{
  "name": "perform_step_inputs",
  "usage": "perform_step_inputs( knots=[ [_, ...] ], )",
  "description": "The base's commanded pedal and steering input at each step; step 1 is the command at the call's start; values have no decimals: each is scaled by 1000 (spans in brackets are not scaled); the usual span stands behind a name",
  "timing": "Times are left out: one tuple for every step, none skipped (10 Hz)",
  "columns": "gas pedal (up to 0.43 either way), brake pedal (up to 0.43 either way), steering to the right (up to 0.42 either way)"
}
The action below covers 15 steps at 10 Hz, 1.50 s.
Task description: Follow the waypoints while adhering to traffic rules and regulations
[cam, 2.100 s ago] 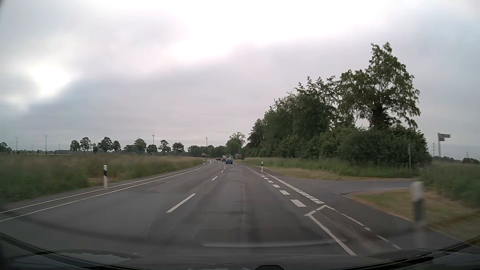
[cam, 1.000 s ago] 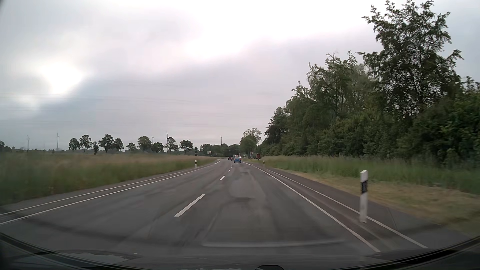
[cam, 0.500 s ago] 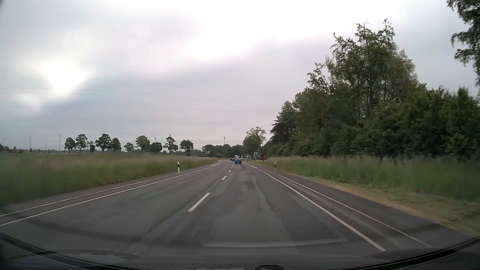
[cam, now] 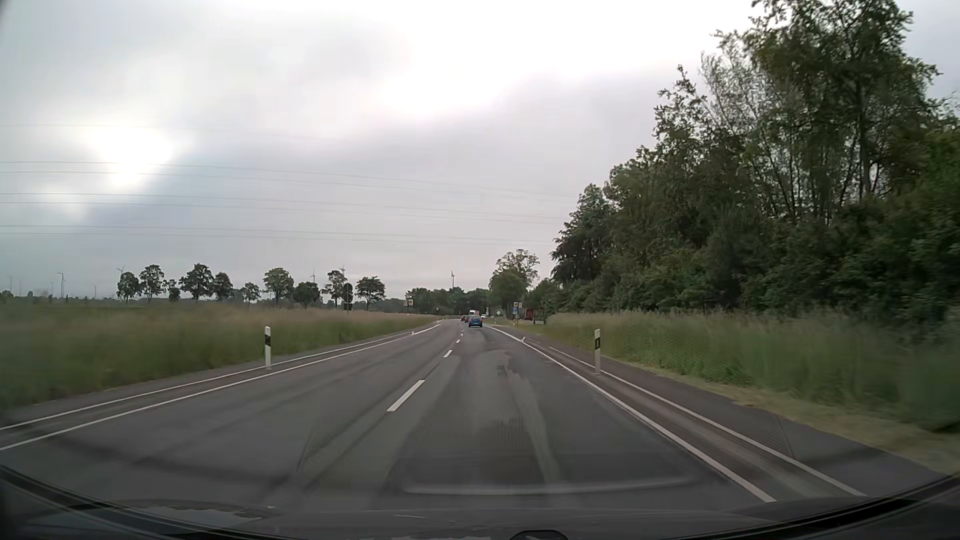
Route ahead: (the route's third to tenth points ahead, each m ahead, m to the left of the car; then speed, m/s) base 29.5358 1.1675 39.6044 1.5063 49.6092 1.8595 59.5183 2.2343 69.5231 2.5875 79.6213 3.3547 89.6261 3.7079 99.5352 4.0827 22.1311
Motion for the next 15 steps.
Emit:
perform_step_inputs(
  knots=[
    [189, 0, -3],
    [189, 0, -4],
    [189, 0, -4],
    [189, 0, -5],
    [189, 0, -5],
    [189, 0, -5],
    [189, 0, -5],
    [189, 0, -5],
    [189, 0, -5],
    [189, 0, -6],
    [189, 0, -5],
    [189, 0, -6],
    [189, 0, -6],
    [189, 0, -6],
    [189, 0, -6]
  ],
)
